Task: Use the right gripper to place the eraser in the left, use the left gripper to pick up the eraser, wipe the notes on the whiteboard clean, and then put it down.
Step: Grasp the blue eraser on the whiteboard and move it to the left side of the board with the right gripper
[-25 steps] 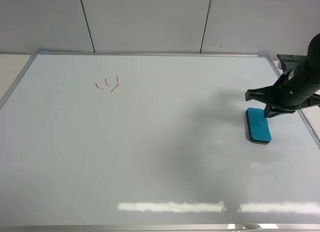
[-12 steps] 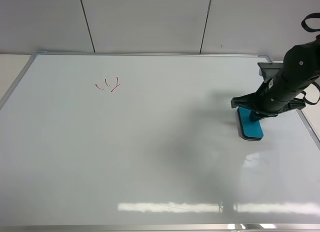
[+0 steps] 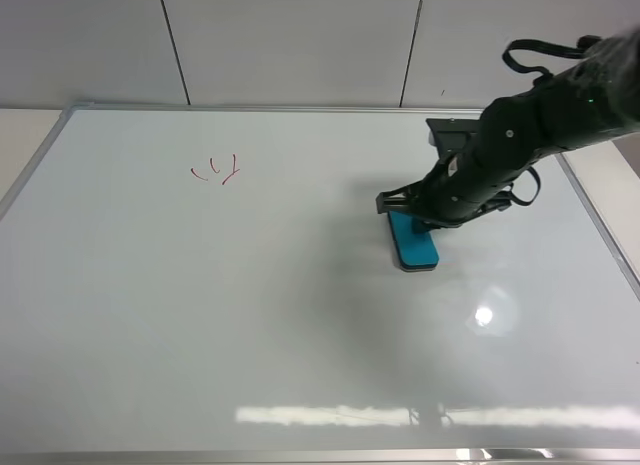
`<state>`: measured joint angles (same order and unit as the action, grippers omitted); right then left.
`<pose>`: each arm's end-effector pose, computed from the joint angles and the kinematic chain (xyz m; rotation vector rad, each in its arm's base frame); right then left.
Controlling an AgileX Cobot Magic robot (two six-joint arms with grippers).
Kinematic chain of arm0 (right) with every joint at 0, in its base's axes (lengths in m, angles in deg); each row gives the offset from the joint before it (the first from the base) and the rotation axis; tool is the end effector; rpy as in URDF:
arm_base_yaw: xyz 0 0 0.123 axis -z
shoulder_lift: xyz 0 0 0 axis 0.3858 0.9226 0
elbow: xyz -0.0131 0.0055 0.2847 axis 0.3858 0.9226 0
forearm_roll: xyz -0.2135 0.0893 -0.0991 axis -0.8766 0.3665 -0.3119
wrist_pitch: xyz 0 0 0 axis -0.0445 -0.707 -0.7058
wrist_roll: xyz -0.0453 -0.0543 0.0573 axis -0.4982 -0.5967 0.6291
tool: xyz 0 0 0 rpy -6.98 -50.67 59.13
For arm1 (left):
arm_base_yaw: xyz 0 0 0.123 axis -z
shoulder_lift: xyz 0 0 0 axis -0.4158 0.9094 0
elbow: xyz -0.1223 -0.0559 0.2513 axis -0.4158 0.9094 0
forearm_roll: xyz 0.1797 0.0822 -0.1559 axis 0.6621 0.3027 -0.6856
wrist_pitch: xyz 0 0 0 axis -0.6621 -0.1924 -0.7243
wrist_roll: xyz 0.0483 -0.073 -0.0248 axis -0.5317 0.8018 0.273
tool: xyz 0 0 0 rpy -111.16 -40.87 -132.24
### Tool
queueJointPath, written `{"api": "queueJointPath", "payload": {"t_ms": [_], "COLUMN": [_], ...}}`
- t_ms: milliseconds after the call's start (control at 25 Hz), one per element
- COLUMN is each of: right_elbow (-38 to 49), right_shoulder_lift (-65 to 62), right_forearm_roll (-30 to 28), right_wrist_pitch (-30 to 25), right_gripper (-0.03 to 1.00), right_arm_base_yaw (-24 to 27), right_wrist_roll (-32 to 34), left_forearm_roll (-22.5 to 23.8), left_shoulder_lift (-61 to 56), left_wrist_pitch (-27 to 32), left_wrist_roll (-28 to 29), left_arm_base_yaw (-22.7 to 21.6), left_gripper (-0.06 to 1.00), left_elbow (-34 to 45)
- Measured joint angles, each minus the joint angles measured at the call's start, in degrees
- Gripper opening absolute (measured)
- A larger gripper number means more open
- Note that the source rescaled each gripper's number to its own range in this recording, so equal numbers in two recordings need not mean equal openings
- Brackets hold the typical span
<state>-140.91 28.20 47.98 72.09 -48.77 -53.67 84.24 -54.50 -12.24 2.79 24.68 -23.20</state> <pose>0.3054 0.1496 0.1224 -0.2109 2.7324 0.2171 -0.0066 0.0001 0.2792 -0.0774 2.0252 -0.0508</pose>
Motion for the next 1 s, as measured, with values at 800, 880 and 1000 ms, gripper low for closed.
{"api": "queueJointPath", "payload": {"t_ms": [800, 880, 1000], "right_elbow": [-54.04, -58.78, -63.72], "right_shoulder_lift": [29.99, 32.44, 34.75], "right_forearm_roll": [0.00, 0.00, 0.00], "right_wrist_pitch": [-28.86, -31.54, -33.79], "right_gripper": [0.00, 0.00, 0.00], "right_arm_base_yaw": [-28.58, -30.09, -32.01], "right_wrist_roll": [-8.90, -10.42, -11.70], "left_forearm_roll": [0.30, 0.30, 0.30], "left_shoulder_lift": [0.00, 0.00, 0.00], "left_wrist_pitch": [0.00, 0.00, 0.00], "left_wrist_roll": [0.00, 0.00, 0.00], "left_arm_base_yaw": [0.00, 0.00, 0.00], "left_gripper": [1.00, 1.00, 1.00], "left_elbow": [0.00, 0.00, 0.00]}}
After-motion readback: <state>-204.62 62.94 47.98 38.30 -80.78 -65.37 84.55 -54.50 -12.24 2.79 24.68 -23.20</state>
